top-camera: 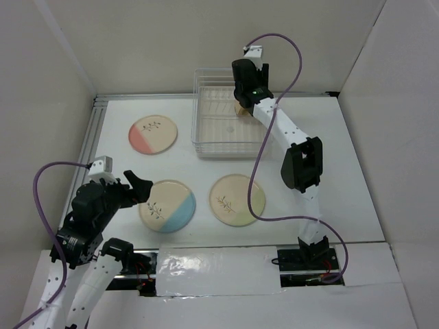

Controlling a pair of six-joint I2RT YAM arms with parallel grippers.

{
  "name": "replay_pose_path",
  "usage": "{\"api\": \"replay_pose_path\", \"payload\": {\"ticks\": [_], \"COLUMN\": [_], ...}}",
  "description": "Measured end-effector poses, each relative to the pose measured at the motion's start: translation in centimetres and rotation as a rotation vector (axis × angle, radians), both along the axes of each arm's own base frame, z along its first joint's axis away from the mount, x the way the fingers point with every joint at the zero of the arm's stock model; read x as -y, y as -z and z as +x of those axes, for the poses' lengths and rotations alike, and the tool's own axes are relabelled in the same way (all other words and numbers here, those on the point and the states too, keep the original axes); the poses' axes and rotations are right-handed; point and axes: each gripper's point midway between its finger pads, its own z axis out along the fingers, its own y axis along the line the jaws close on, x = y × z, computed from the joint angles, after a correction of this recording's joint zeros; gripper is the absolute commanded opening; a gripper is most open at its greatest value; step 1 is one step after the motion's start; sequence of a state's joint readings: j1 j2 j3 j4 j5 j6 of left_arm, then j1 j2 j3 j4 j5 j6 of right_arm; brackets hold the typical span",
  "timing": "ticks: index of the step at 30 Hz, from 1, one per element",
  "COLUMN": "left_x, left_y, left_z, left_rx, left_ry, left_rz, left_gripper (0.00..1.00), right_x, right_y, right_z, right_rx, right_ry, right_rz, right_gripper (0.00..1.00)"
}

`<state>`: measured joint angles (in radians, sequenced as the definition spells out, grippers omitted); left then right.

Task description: Load the plates into the dish rack

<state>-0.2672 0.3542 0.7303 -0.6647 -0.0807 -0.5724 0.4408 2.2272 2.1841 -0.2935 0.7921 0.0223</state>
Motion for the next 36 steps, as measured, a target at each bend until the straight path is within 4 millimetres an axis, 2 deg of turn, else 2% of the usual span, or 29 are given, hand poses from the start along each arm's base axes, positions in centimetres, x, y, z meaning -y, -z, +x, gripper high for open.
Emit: {"api": "replay_pose_path", "payload": {"ticks": [2,4,5,6,8,11,14,17,20,23,25,30,36], "left_x": [0.0,0.0,0.0,0.0,0.2,0.5,1.0,1.6,2.0,2.1,2.0,1.6,1.5], "left_y": [0.2,0.3,0.6,0.9,1.9,4.0,6.0,8.1,9.6,10.6,11.1,12.4,13.6], "left_z": [0.1,0.3,0.4,0.6,1.2,2.2,2.9,2.9,2.5,2.2,2.0,0.8,-0.8], "left_rx": [-0.008,-0.018,-0.030,-0.047,-0.097,-0.212,-0.318,-0.426,-0.535,-0.633,-0.686,-0.813,-0.900], "left_ry": [-0.001,-0.004,-0.005,-0.007,-0.008,-0.007,0.008,0.032,0.047,0.036,0.015,-0.049,-0.178], "left_rz": [0.003,0.007,0.010,0.016,0.030,0.060,0.078,0.086,0.091,0.093,0.097,0.090,0.006], "left_gripper": [1.00,1.00,1.00,1.00,1.00,1.00,0.98,0.96,0.93,0.91,0.91,0.90,0.84], "right_x": [0.1,0.3,0.4,0.6,1.0,1.4,0.8,0.0,-0.8,-1.5,-2.4,-4.4,-7.5], "right_y": [-0.5,-1.5,-2.1,-2.9,-4.9,-7.5,-8.2,-6.5,-2.5,1.6,3.3,6.4,8.3], "right_z": [-0.6,-2.1,-2.9,-4.1,-6.9,-12.1,-17.6,-22.1,-26.4,-29.9,-31.7,-35.3,-37.0], "right_rx": [-0.003,-0.009,-0.008,-0.008,0.003,0.038,0.041,0.007,-0.086,-0.184,-0.230,-0.319,-0.398], "right_ry": [0.001,-0.012,-0.020,-0.034,-0.061,-0.122,-0.204,-0.283,-0.355,-0.404,-0.448,-0.534,-0.624], "right_rz": [0.019,0.061,0.085,0.113,0.172,0.282,0.383,0.466,0.535,0.591,0.635,0.725,0.763], "right_gripper": [0.72,0.86,0.87,0.95,0.98,0.98,0.98,0.97,0.95,0.94,0.94,0.93,0.93]}}
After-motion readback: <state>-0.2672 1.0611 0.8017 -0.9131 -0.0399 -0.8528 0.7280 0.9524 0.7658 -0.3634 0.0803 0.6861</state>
